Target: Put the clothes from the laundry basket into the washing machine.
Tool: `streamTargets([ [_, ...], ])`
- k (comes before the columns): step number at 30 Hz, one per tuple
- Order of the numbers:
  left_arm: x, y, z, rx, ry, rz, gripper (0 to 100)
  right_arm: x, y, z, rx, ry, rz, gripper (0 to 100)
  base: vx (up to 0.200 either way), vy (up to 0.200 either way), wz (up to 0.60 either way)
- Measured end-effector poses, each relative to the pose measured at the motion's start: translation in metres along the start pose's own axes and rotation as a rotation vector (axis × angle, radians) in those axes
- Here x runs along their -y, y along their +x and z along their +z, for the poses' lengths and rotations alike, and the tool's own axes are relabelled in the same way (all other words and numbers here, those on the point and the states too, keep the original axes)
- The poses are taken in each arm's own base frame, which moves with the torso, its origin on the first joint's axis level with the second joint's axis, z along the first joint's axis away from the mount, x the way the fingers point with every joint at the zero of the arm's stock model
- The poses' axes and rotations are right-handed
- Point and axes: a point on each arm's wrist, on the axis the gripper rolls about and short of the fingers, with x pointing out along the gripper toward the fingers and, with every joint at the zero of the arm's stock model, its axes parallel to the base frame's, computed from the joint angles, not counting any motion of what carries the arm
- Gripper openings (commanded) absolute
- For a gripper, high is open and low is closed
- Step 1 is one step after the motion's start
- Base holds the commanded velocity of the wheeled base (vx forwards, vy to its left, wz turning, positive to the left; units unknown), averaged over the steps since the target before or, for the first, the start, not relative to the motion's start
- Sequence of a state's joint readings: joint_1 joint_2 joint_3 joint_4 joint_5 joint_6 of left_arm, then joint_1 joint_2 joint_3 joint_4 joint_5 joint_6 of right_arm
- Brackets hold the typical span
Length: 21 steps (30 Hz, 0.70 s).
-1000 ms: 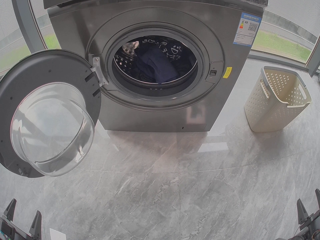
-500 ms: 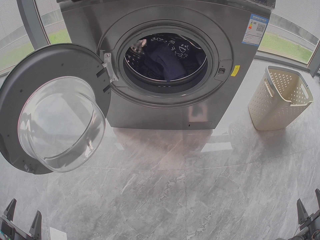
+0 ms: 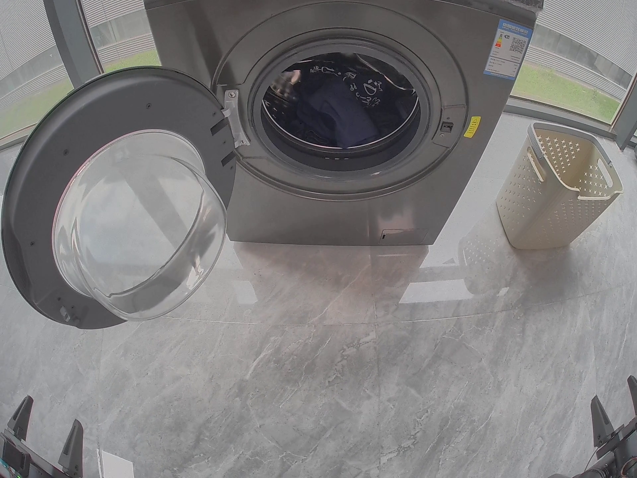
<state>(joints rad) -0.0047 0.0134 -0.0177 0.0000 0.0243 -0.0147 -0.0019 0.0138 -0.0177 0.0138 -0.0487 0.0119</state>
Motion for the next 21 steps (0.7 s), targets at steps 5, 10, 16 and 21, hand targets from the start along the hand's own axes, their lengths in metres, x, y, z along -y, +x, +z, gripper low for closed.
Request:
streamTargets([
  [5, 0.0000, 0.0000, 0.0000, 0.000, 0.003, 0.001, 100, 0.0000, 0.0000, 0.0000, 0.000, 0.000, -0.001, 100, 0.000, 0.200, 0.00],
  [10, 0.0000, 0.0000, 0.0000, 0.000, 0.010, 0.001, 100, 0.0000, 0.0000, 0.0000, 0.000, 0.000, 0.000, 100, 0.000, 0.200, 0.00],
  [16, 0.0000, 0.0001, 0.0000, -0.001, 0.016, 0.002, 100, -0.0001, 0.0001, 0.0000, -0.001, 0.000, 0.000, 100, 0.000, 0.200, 0.00],
  [21, 0.0000, 0.0001, 0.0001, 0.000, 0.007, 0.004, 100, 0.0000, 0.0001, 0.0000, -0.001, 0.000, 0.000, 100, 0.000, 0.080, 0.00],
])
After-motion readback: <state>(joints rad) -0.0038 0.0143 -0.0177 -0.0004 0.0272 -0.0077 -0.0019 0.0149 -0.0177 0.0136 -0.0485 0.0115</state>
